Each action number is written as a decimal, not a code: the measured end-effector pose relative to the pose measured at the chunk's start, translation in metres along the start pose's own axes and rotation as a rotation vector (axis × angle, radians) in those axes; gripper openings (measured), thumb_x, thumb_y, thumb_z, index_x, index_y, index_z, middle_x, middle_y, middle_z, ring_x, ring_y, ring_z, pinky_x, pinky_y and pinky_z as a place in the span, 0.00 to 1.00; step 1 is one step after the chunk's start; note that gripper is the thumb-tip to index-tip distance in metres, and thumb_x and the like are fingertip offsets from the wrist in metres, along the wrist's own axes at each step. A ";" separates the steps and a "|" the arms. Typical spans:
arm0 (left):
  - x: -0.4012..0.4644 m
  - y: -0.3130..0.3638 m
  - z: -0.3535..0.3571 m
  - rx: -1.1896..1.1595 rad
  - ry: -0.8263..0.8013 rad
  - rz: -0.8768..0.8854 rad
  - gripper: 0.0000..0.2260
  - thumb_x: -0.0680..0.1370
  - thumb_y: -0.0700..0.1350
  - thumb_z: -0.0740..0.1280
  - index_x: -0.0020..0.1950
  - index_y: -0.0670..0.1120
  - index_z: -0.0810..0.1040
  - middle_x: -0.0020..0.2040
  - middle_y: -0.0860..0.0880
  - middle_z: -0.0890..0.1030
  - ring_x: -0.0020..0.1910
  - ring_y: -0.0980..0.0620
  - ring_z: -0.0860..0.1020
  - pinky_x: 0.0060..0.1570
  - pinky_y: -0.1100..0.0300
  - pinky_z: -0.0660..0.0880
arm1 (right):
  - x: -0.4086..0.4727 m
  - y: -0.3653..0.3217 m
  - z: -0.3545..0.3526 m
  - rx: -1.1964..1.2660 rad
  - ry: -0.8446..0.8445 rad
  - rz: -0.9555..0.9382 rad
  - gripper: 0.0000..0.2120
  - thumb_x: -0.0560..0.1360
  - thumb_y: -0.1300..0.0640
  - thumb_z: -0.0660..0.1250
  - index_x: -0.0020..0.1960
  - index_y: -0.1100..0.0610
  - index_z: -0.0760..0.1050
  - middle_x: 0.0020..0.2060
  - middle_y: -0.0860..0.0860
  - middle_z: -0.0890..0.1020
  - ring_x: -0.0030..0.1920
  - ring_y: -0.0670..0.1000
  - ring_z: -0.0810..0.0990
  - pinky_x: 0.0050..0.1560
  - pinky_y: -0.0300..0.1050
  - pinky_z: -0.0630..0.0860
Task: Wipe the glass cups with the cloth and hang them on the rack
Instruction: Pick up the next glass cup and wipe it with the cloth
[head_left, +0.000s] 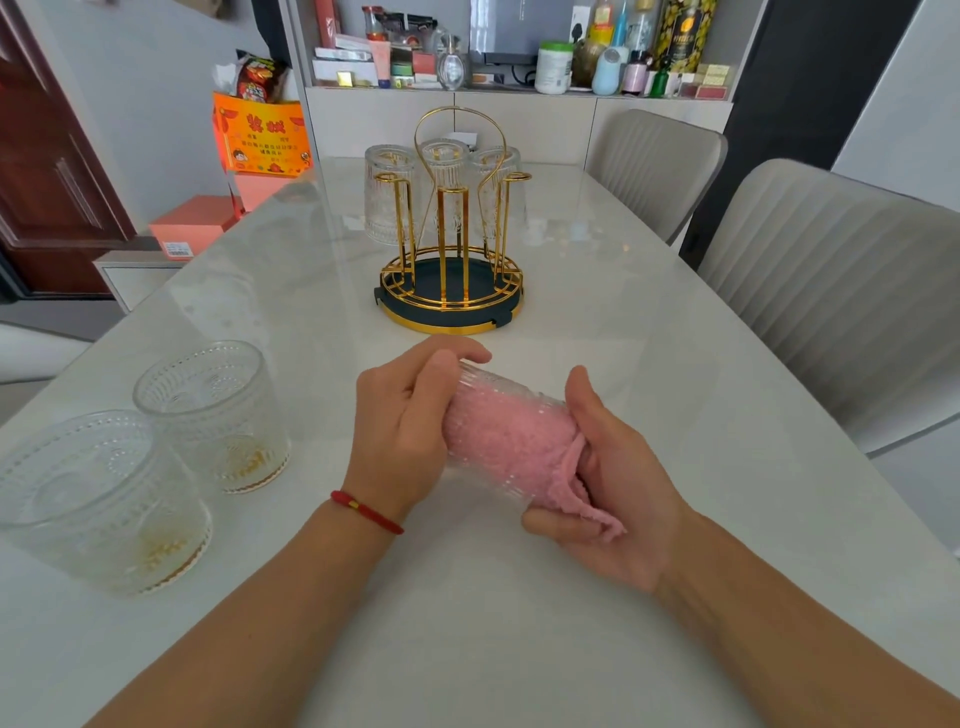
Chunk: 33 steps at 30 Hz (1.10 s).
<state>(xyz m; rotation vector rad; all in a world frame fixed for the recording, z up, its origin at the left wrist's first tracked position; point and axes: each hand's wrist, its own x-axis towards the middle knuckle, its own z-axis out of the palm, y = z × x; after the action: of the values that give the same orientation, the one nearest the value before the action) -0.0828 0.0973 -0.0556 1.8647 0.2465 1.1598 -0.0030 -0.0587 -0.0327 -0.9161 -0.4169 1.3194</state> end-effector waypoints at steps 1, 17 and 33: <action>0.000 -0.001 -0.001 0.003 -0.004 0.021 0.22 0.81 0.52 0.54 0.51 0.43 0.85 0.48 0.51 0.85 0.49 0.52 0.81 0.44 0.60 0.75 | 0.000 -0.001 -0.002 -0.002 -0.008 -0.006 0.37 0.74 0.29 0.54 0.53 0.62 0.83 0.39 0.58 0.82 0.16 0.46 0.61 0.16 0.33 0.56; 0.002 0.004 0.002 -0.046 0.023 -0.048 0.19 0.81 0.49 0.56 0.47 0.43 0.86 0.45 0.47 0.85 0.46 0.51 0.81 0.42 0.60 0.75 | -0.004 0.001 0.002 -0.107 0.095 -0.018 0.42 0.72 0.28 0.55 0.48 0.69 0.79 0.25 0.55 0.77 0.13 0.45 0.61 0.18 0.34 0.58; 0.007 0.020 0.007 -0.087 -0.003 -0.457 0.19 0.83 0.48 0.56 0.44 0.47 0.85 0.26 0.58 0.77 0.25 0.61 0.75 0.21 0.70 0.66 | -0.008 0.005 -0.001 -0.693 0.253 -0.068 0.47 0.62 0.21 0.50 0.32 0.68 0.75 0.18 0.53 0.71 0.21 0.49 0.71 0.32 0.43 0.72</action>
<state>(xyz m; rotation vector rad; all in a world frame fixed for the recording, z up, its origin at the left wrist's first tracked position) -0.0788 0.0856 -0.0373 1.6205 0.5780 0.8375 -0.0079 -0.0668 -0.0351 -1.6081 -0.7187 0.9794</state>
